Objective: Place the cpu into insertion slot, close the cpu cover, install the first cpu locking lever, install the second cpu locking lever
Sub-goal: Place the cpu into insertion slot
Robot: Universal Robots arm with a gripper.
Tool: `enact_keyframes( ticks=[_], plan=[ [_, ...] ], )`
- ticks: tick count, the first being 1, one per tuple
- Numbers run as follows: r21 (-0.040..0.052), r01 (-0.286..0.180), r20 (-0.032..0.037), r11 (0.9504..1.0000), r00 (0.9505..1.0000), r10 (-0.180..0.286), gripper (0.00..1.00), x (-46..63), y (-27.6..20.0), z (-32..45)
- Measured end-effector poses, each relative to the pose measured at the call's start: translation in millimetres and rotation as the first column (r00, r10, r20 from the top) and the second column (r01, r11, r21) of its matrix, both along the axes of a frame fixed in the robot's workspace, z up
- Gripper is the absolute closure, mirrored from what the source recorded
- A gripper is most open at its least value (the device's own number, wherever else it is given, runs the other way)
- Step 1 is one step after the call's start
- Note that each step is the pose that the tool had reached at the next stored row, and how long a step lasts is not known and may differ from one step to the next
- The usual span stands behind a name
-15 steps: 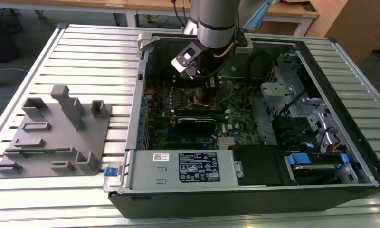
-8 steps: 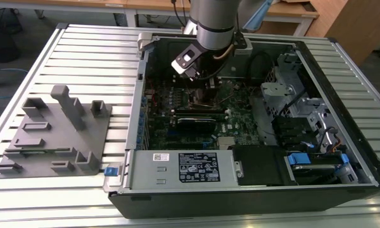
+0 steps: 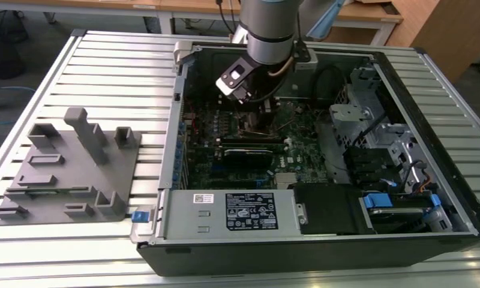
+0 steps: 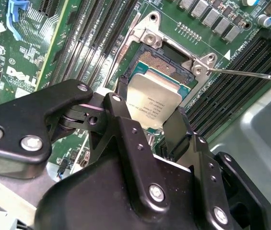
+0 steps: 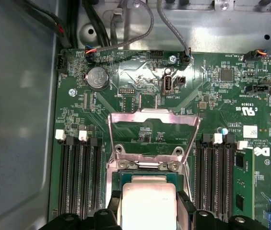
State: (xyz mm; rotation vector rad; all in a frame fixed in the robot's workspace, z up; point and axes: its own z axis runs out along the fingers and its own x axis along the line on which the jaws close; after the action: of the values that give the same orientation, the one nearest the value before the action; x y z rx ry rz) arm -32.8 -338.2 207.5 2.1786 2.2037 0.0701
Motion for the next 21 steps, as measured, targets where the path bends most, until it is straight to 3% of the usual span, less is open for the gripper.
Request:
enact_keyframes(
  ticks=[10, 21],
  plan=[
    [-0.0001, 0.000, 0.0221, 1.0000, 0.9998, 0.000, 0.46, -3.7, 0.0, -4.3],
    [-0.0001, 0.000, 0.0254, 1.0000, 0.9997, 0.000, 0.46, -6.2, 2.0, -6.3]
  ],
)
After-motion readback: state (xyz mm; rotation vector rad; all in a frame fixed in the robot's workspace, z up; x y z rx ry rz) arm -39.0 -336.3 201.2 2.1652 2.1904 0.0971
